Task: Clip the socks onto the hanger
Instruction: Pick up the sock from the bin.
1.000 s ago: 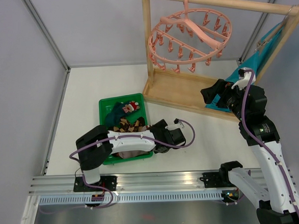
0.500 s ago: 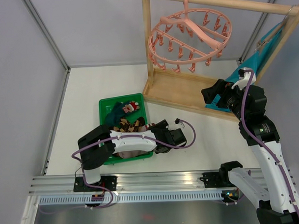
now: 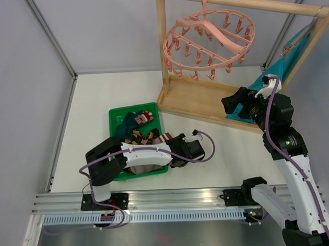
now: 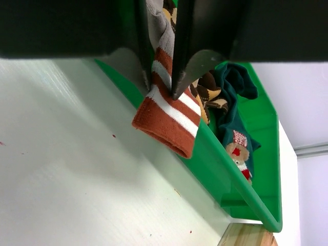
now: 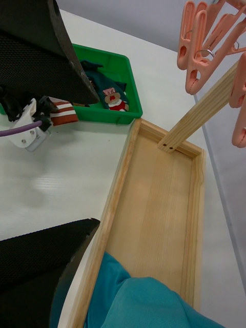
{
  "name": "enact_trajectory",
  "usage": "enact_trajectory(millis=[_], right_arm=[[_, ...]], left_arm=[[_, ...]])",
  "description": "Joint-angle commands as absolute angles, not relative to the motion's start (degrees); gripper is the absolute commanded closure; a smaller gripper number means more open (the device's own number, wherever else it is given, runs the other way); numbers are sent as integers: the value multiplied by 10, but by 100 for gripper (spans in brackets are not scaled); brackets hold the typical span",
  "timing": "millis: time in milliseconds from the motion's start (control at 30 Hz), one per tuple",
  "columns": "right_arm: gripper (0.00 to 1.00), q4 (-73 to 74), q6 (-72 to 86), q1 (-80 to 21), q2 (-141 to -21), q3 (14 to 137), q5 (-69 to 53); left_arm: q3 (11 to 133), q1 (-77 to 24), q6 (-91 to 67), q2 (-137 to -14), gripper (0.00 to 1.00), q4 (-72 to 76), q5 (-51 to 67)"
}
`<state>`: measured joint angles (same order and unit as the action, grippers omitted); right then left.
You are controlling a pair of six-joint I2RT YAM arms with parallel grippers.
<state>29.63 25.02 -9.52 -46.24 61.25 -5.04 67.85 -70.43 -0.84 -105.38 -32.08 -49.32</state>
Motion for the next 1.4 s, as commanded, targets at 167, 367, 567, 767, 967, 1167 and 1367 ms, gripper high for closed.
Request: enact_trajectory(millis=[167, 367, 567, 767, 967, 1167, 1367], right_arm=[[2, 297, 245, -94, -461, 623, -45], [2, 302, 245, -94, -461, 630, -42], [2, 315, 245, -94, -474, 651, -39], [2, 325, 247, -94, -483, 682, -48], [2, 332, 243, -94, -497, 718, -51], [2, 336, 216, -94, -548, 801, -91], [5, 319, 178, -94, -609, 885, -204]], left_arm=[[677, -681, 20, -1010, 92, -306, -483], [697, -672, 6, -959, 98, -353, -483], [786, -671, -21, -886, 98, -432, -485], [889, -669, -21, -850, 98, -536, -513], [958, -669, -11, -816, 98, -566, -507], [973, -667, 21, -754, 98, -430, -361], [937, -654, 9, -723, 98, -340, -274]])
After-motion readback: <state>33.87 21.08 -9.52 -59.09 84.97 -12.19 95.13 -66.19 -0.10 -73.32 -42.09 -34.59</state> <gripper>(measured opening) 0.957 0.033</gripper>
